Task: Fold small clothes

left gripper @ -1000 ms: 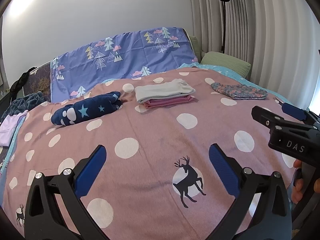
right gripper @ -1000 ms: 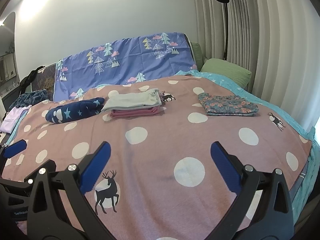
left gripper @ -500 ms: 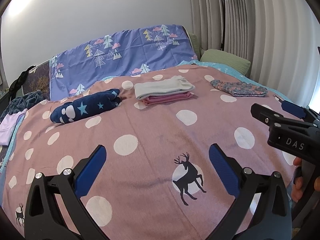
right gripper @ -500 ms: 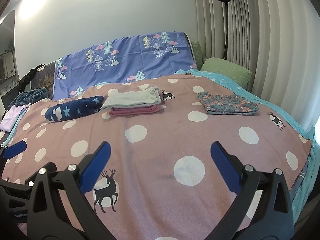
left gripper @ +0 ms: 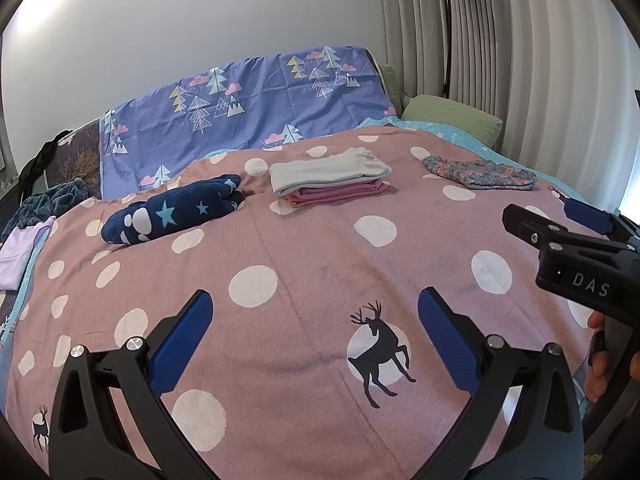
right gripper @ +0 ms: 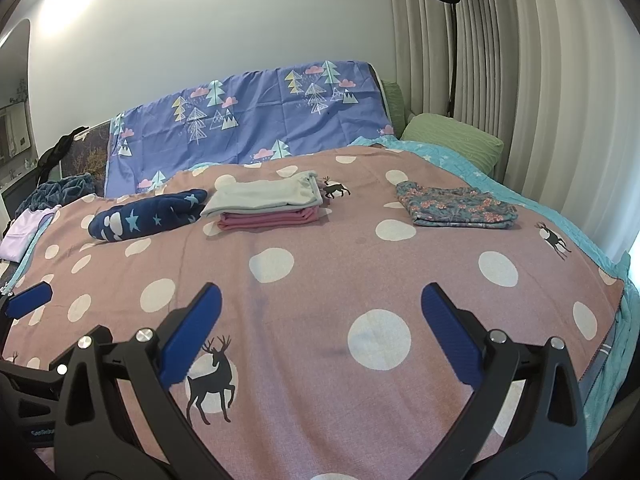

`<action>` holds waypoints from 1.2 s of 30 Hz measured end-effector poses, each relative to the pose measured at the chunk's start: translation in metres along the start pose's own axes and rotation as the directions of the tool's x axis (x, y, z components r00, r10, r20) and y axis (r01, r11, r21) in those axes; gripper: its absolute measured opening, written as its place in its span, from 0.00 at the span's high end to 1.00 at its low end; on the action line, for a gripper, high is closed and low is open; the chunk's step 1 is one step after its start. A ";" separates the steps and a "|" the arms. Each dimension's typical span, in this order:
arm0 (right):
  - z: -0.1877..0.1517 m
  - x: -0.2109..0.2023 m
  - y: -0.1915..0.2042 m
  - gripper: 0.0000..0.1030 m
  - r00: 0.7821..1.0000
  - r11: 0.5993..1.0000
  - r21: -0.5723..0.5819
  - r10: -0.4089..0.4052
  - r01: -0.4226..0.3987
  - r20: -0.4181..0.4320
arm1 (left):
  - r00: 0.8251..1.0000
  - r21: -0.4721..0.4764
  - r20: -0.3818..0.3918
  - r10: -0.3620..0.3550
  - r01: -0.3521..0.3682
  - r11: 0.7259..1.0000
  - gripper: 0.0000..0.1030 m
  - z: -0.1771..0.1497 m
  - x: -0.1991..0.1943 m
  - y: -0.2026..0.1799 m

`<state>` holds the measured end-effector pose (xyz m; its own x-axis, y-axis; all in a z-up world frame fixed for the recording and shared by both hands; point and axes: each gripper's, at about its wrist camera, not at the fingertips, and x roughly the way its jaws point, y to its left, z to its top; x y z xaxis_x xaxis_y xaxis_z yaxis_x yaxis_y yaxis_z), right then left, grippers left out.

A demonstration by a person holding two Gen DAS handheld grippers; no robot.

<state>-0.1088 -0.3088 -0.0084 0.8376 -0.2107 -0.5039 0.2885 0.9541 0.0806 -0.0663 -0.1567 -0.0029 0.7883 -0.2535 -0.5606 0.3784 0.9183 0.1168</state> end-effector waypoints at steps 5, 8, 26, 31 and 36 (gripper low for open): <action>0.002 0.002 0.001 0.02 1.000 1.000 -0.010 0.004 -0.004 -0.001 | 1.000 0.000 -0.001 0.001 -0.001 1.000 0.01 -0.001 0.000 0.000; 0.002 0.002 0.002 0.02 1.000 1.000 -0.018 0.000 0.000 0.001 | 1.000 -0.002 -0.003 0.001 -0.001 1.000 0.01 -0.003 0.001 0.001; 0.003 0.004 0.003 0.02 1.000 1.000 -0.026 0.001 -0.001 0.000 | 1.000 -0.002 -0.009 0.004 -0.004 1.000 0.01 -0.005 0.004 0.001; 0.002 0.005 0.004 0.02 1.000 0.999 -0.033 0.002 -0.002 -0.007 | 1.000 -0.001 -0.010 0.004 -0.004 1.000 0.01 -0.006 0.005 0.001; 0.002 0.006 0.005 0.02 1.000 0.999 -0.034 0.002 -0.002 -0.009 | 1.000 -0.002 -0.010 0.005 -0.005 1.000 0.01 -0.005 0.005 0.001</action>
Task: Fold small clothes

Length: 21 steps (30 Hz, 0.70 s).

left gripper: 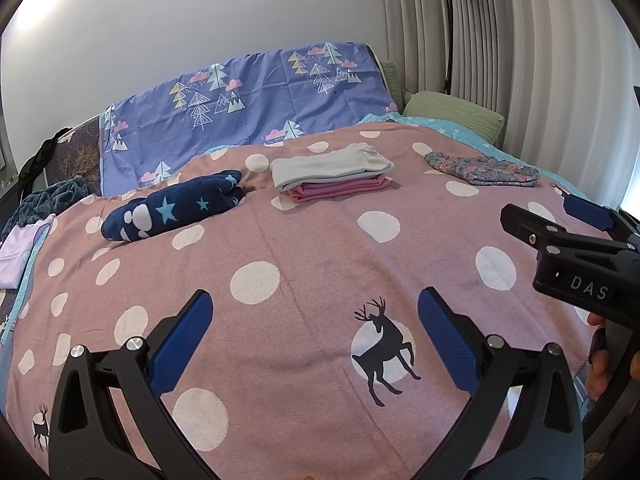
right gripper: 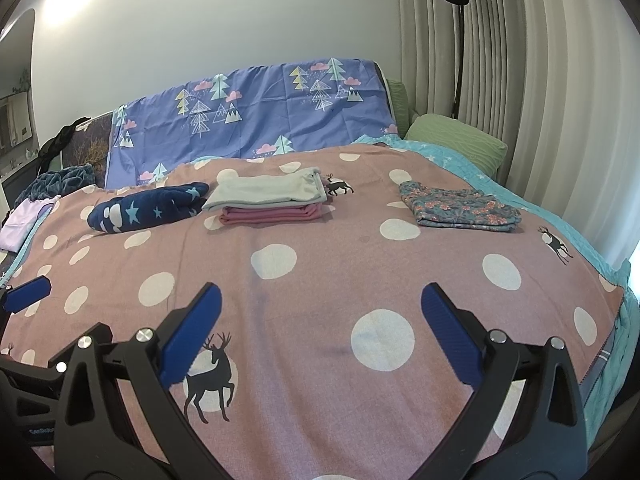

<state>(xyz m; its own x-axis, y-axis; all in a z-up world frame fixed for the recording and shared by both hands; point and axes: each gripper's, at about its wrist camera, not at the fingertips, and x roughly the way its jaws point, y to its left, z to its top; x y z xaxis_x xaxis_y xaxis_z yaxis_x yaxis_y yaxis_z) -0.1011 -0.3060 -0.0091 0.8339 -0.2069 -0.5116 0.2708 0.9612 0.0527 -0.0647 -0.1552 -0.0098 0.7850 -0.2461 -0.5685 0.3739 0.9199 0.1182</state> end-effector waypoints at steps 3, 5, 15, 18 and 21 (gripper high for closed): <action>0.000 0.002 0.000 0.02 1.000 1.000 0.000 0.000 0.000 -0.002 | 1.000 0.001 0.000 -0.001 0.001 1.000 0.01 0.001 0.000 0.000; 0.000 0.002 0.000 0.02 1.000 1.000 -0.001 -0.002 0.002 -0.004 | 1.000 0.000 -0.001 0.000 0.000 1.000 0.01 0.001 0.000 0.000; 0.001 0.006 0.000 0.02 1.000 1.000 -0.001 -0.001 0.001 -0.010 | 1.000 0.001 -0.004 -0.001 0.001 1.000 0.01 0.000 0.001 0.001; 0.002 0.006 0.000 0.02 1.000 1.000 -0.002 -0.001 0.001 -0.009 | 1.000 0.003 -0.004 -0.001 0.001 1.000 0.01 -0.002 0.002 0.002; 0.002 0.006 0.000 0.02 1.000 1.000 -0.003 -0.001 0.001 -0.009 | 1.000 0.002 -0.005 -0.001 0.001 1.000 0.01 -0.001 0.003 0.002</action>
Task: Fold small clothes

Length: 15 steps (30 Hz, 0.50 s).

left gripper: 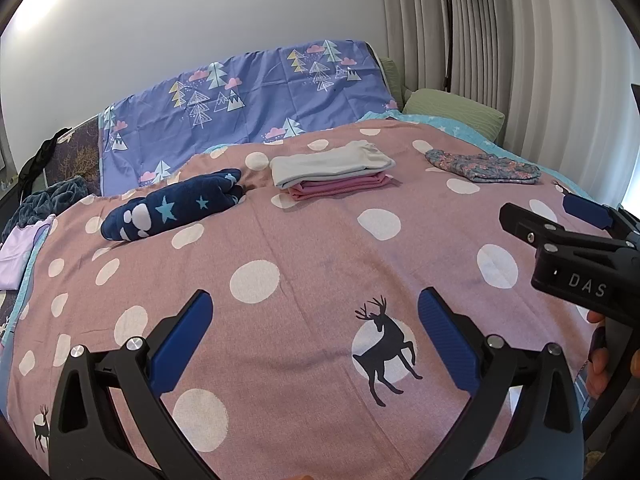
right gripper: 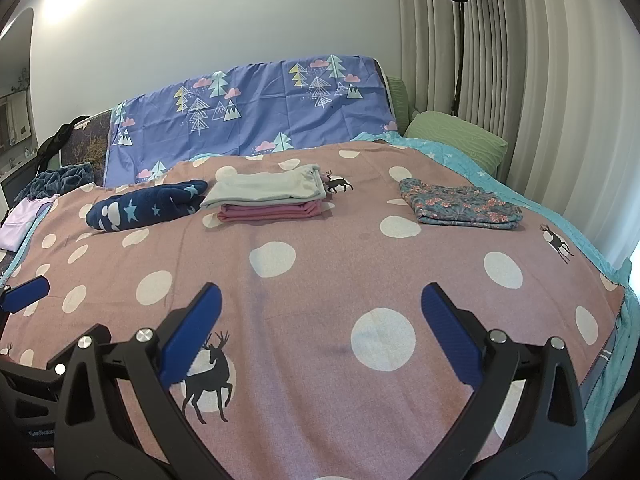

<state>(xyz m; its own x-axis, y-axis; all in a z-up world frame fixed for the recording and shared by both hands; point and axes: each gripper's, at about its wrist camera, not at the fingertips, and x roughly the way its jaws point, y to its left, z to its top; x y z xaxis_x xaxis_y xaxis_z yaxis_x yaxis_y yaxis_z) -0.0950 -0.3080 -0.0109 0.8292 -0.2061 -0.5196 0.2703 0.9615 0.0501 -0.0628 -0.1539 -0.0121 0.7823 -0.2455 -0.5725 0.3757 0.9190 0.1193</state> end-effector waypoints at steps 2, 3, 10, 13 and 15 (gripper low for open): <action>0.000 0.000 0.000 0.02 1.000 1.000 0.000 0.000 0.000 -0.001 | 1.000 0.001 -0.001 0.000 0.000 1.000 0.01 0.000 0.000 0.000; 0.000 0.000 0.000 0.02 1.000 1.000 0.000 0.000 0.000 0.000 | 1.000 0.001 -0.001 0.000 0.000 1.000 0.01 -0.001 0.000 0.000; -0.001 0.000 0.000 0.02 1.000 1.000 -0.002 0.000 0.000 -0.001 | 1.000 0.001 -0.001 -0.001 0.001 1.000 0.01 0.001 0.000 0.000; 0.000 0.000 0.001 0.02 1.000 1.000 0.000 -0.002 0.002 -0.001 | 1.000 0.002 -0.001 -0.001 0.001 1.000 0.01 -0.001 0.001 0.000; 0.000 0.000 0.000 0.02 1.000 1.000 0.001 -0.002 0.002 -0.002 | 1.000 0.003 -0.001 0.001 -0.001 1.000 0.01 -0.001 0.001 0.000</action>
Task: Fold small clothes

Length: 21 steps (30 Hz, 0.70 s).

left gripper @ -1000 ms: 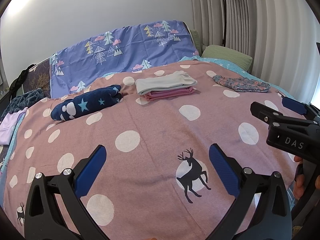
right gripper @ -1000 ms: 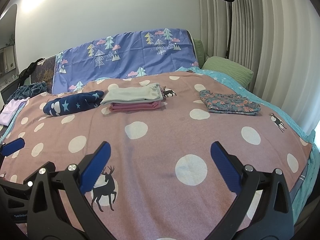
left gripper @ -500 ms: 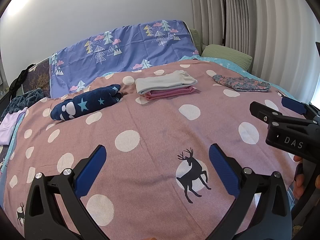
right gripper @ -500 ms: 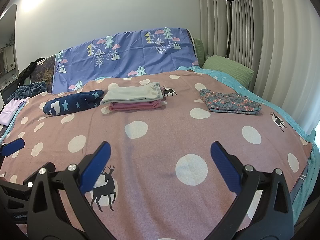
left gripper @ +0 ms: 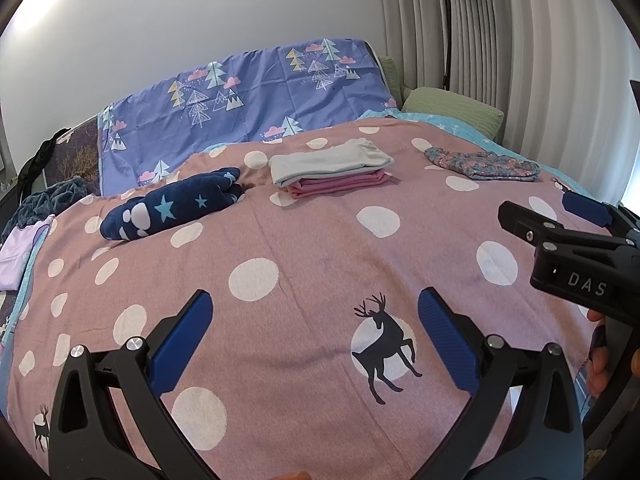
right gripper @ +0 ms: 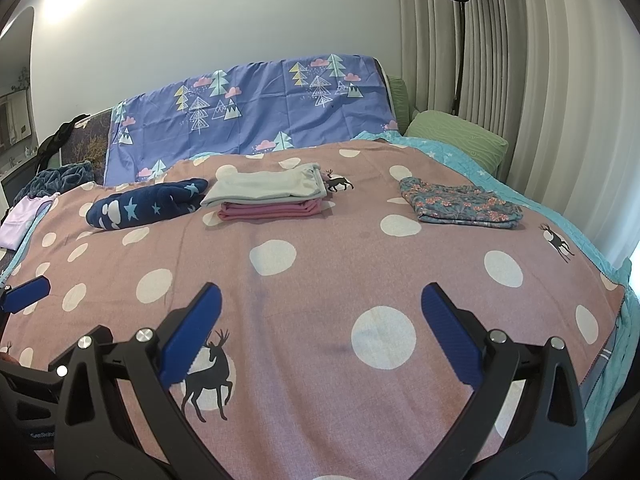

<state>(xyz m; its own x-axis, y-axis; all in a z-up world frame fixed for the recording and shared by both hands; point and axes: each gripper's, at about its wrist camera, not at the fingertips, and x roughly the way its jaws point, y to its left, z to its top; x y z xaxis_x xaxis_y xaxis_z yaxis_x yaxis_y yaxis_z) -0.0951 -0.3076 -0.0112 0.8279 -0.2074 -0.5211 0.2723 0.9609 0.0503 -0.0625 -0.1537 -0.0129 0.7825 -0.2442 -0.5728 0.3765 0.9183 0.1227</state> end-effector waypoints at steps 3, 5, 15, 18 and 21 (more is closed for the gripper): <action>0.000 0.000 0.000 0.02 1.000 1.000 -0.001 0.000 0.000 0.000 | 1.000 0.001 0.003 0.010 -0.010 1.000 0.01 -0.004 0.001 0.001; 0.000 0.000 0.000 0.02 1.000 1.000 -0.002 0.001 -0.001 0.000 | 1.000 -0.002 0.003 0.013 -0.013 1.000 0.01 -0.006 0.000 0.002; 0.000 0.001 0.000 0.02 1.000 1.000 -0.003 0.001 -0.001 -0.002 | 1.000 0.002 0.009 0.012 -0.012 1.000 0.01 -0.006 -0.002 0.004; -0.003 0.002 0.000 0.02 1.000 1.000 -0.004 0.000 0.000 -0.003 | 1.000 0.001 0.009 0.011 -0.011 1.000 0.01 -0.005 -0.002 0.004; -0.003 0.002 -0.001 0.02 1.000 1.000 -0.002 0.000 0.000 -0.003 | 1.000 0.001 0.008 0.009 -0.009 1.000 0.01 -0.006 -0.002 0.005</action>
<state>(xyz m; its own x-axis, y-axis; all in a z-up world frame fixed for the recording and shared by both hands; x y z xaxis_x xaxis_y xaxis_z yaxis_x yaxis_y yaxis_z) -0.0950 -0.3079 -0.0145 0.8265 -0.2064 -0.5237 0.2708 0.9614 0.0485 -0.0654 -0.1472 -0.0155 0.7897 -0.2390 -0.5650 0.3702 0.9200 0.1283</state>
